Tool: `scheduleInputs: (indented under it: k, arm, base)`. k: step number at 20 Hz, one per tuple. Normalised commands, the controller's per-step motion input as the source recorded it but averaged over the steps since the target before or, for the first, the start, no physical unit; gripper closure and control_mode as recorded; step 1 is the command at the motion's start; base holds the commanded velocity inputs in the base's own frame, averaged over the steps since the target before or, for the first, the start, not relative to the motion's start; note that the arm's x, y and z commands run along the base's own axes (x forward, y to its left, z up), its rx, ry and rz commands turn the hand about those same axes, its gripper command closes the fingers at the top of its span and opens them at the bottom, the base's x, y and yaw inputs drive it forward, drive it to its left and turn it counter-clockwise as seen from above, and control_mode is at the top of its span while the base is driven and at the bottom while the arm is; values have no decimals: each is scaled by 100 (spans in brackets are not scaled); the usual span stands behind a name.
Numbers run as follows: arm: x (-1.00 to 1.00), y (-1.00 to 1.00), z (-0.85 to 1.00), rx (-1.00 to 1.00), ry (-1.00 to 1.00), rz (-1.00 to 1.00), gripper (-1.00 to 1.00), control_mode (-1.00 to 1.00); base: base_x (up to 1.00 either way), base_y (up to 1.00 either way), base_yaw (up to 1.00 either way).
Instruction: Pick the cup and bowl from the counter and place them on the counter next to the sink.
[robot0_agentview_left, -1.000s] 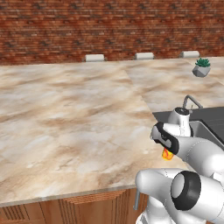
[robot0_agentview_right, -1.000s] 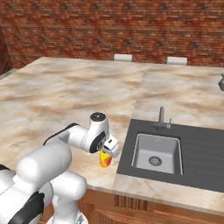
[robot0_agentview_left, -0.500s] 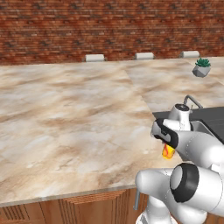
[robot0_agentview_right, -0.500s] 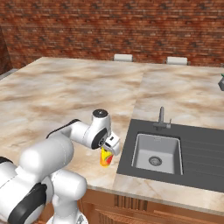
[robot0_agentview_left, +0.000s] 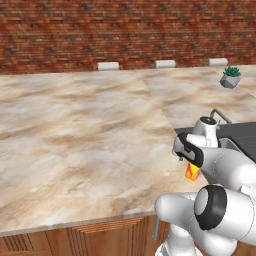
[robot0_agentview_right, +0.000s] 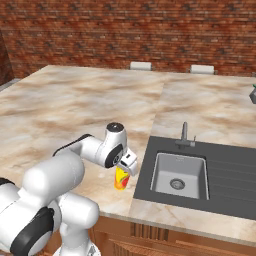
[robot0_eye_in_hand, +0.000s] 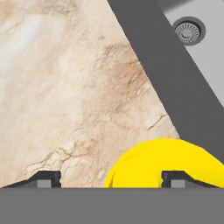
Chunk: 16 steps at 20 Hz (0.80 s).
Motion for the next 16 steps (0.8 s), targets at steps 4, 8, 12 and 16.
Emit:
scheduleInputs:
  k: [4, 8, 12, 16]
  arm:
    - [0, 19, 18, 0, -11, 2, -100, -100]
    - [0, 34, 54, -2, -21, 2, -100, -100]
    - [0, 25, 60, 0, -19, 3, -100, -100]
    - [-13, 18, 61, 0, -14, 6, -100, -100]
  base:
    - [0, 0, 0]
    - [0, 0, 0]
    - [0, 0, 0]
    - [0, 0, 0]
